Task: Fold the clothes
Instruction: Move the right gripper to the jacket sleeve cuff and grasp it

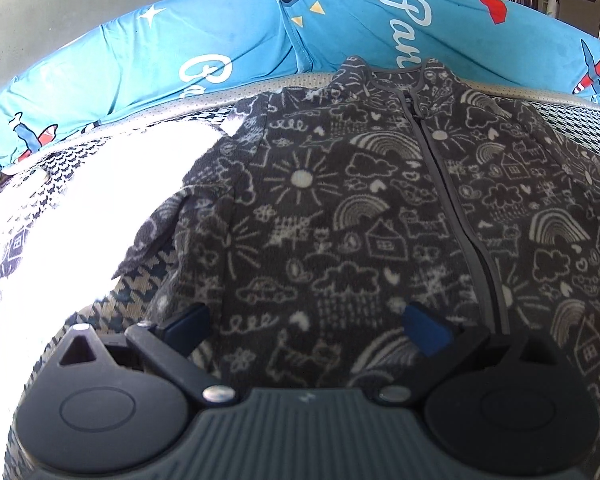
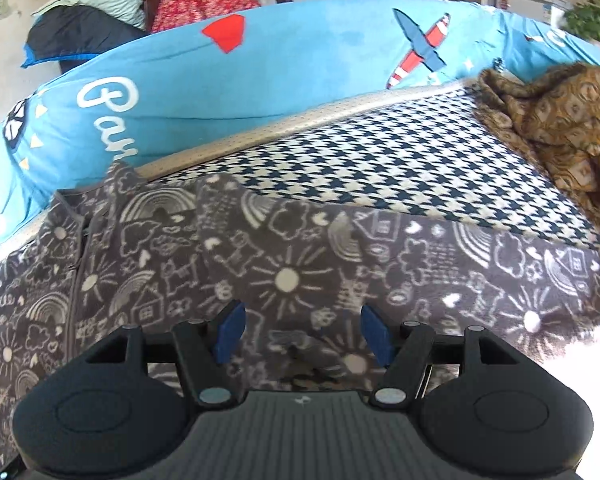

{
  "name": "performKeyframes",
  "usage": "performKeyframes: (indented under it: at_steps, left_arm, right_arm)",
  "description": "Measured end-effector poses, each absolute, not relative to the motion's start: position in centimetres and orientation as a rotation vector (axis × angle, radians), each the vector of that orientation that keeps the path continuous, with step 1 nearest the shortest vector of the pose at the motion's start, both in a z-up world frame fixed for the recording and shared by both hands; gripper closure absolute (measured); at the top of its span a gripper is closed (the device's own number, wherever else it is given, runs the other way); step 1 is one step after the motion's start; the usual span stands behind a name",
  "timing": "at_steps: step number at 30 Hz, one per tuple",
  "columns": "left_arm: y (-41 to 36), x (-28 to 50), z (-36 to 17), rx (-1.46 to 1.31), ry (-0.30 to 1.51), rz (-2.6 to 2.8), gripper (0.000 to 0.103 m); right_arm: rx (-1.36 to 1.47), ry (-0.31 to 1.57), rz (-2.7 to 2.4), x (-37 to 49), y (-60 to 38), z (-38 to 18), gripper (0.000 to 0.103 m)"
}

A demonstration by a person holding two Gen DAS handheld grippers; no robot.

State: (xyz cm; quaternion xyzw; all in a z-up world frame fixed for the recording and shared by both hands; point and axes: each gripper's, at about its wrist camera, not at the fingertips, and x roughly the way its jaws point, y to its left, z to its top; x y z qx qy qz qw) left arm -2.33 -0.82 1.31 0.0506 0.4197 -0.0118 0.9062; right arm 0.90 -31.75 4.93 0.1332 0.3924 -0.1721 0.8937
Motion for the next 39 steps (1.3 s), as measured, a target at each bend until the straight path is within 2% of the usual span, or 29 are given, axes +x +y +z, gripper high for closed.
performKeyframes:
  at_steps: [12,32,39]
  left_arm:
    - [0.1,-6.1,0.9,0.087,0.83,-0.001,0.0]
    - [0.0,-6.8,0.2,0.105,0.786,0.005,0.0]
    - [0.0,-6.8,0.2,0.104,0.785,0.005,0.0]
  right_arm:
    - [0.4,0.86,-0.666,-3.0,-38.1,4.3,0.039]
    - [0.622,0.721,-1.022,-7.9,-48.3,4.0,0.039]
    - [0.613,0.679,-1.043,-8.2,-49.9,3.5,0.031]
